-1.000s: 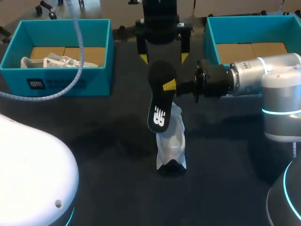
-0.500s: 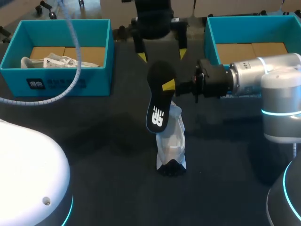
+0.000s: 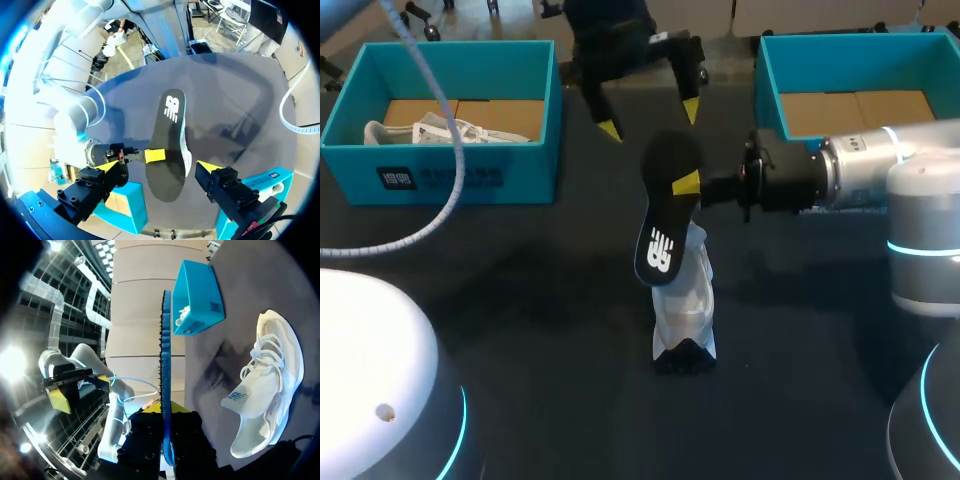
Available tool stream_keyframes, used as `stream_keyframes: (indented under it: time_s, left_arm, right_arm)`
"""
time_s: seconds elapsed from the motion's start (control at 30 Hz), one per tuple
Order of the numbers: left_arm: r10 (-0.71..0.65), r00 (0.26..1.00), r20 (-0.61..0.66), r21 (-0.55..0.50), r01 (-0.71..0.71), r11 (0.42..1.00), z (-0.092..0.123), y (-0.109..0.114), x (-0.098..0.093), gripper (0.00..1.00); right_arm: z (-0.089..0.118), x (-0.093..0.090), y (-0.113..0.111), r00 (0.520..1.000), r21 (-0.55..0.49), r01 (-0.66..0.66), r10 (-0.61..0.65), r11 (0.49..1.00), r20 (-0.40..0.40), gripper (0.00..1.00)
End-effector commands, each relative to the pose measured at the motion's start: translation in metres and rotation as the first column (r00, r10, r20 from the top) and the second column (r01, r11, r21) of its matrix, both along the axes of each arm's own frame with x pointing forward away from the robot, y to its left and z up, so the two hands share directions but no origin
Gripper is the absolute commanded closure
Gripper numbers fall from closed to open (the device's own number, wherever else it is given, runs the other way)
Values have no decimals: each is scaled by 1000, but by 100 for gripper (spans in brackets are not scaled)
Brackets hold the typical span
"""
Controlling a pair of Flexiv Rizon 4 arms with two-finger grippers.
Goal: Take the shoe out of the shoebox, open the shoe tongue, remove and reinsert the insole, then place the shoe into the shoebox
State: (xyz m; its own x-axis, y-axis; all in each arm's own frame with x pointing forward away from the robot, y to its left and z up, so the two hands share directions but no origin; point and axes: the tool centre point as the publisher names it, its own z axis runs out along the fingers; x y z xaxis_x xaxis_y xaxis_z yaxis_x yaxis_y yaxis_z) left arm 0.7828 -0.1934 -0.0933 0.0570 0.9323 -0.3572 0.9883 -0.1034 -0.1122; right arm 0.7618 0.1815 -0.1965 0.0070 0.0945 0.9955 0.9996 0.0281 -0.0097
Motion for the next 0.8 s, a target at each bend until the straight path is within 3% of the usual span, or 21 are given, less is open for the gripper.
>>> stream_keyframes:
  time_s: [0.03,0.37,0.8]
  left_arm:
    - [15,999,-40,-173,-22,985,-5,11,-3,0]
    - [28,994,-103,-391,-66,918,-6,17,-8,0]
    - [21,989,-144,-675,-114,729,-18,12,-15,0]
  right_arm:
    - [6,-11,-6,1000,-12,24,-24,1000,3,100]
    - [12,-19,-18,999,-20,53,-53,998,-1,100]
    - [22,-26,-31,996,-54,89,-89,995,-8,100]
